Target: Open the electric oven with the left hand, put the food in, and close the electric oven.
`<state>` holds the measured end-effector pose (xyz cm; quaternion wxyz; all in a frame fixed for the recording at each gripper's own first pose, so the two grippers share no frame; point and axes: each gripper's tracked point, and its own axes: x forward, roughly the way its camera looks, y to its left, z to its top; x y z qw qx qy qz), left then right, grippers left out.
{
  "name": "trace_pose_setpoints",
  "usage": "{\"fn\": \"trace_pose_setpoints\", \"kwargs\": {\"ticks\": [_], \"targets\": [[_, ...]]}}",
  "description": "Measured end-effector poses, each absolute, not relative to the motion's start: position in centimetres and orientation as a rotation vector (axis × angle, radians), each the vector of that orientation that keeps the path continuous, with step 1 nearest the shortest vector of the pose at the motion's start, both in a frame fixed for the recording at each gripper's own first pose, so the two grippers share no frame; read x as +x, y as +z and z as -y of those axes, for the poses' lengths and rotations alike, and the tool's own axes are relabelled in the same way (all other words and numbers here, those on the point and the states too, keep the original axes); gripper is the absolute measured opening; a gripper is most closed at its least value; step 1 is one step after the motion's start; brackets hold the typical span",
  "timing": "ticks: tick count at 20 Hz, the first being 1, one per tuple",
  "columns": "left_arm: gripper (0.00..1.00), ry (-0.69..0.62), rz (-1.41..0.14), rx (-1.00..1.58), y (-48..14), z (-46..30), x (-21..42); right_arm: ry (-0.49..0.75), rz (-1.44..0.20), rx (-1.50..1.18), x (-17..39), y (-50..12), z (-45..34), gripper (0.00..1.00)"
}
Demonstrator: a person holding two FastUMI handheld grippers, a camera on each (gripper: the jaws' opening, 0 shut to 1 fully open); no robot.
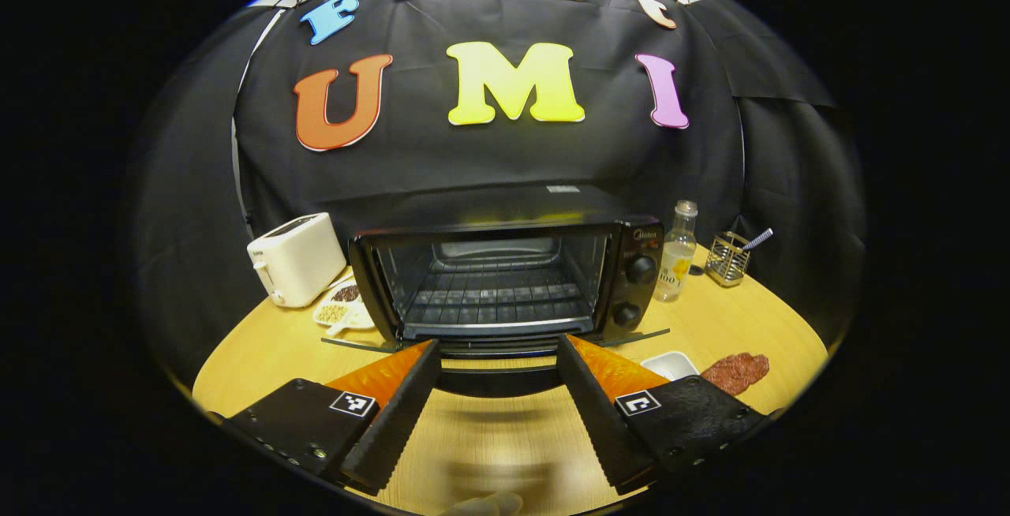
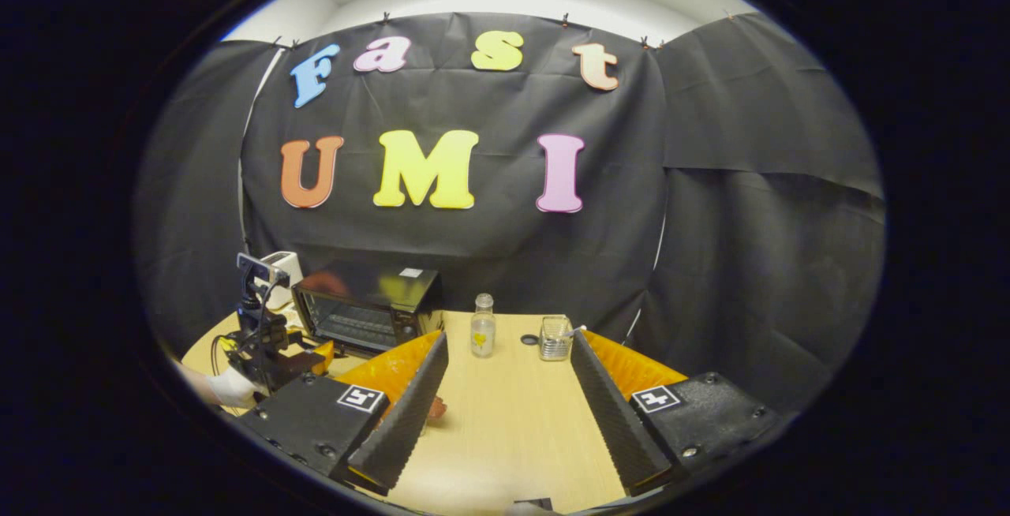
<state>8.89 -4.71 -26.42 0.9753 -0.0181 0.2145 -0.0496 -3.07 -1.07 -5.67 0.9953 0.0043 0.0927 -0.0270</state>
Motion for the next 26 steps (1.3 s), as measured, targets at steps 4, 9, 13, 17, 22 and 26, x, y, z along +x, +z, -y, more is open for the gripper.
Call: {"fn": "trace_pose_setpoints", "kwargs": {"ticks": [4,9,13,17,22,26], "targets": [[0.95,-0.109,-0.505,-0.040,-29.6,4.9,6.9,-0.054,-0.193,0.008,-3.7,-6.0,1.1,0.97],[0.95,-0.114,-0.612,-0.095,-33.2,5.6,4.6,-0.063,-0.220,0.009,-4.5,-6.9,1.4,0.97],[0.94,-0.116,-0.657,-0.035,-35.5,5.7,4.1,-0.069,-0.250,0.000,-4.7,-8.2,1.4,0.99],[0.95,-0.114,-0.679,-0.042,-36.3,5.9,3.9,-0.067,-0.276,-0.029,-5.0,-9.2,1.2,0.99],[0.94,-0.125,-0.666,-0.055,-35.7,5.8,4.0,-0.021,-0.318,0.000,-4.9,-11.2,0.4,0.99],[0.97,-0.099,-0.641,-0.037,-34.3,4.3,3.3,0.041,-0.353,0.011,-3.0,-13.8,-0.3,1.00]]}}
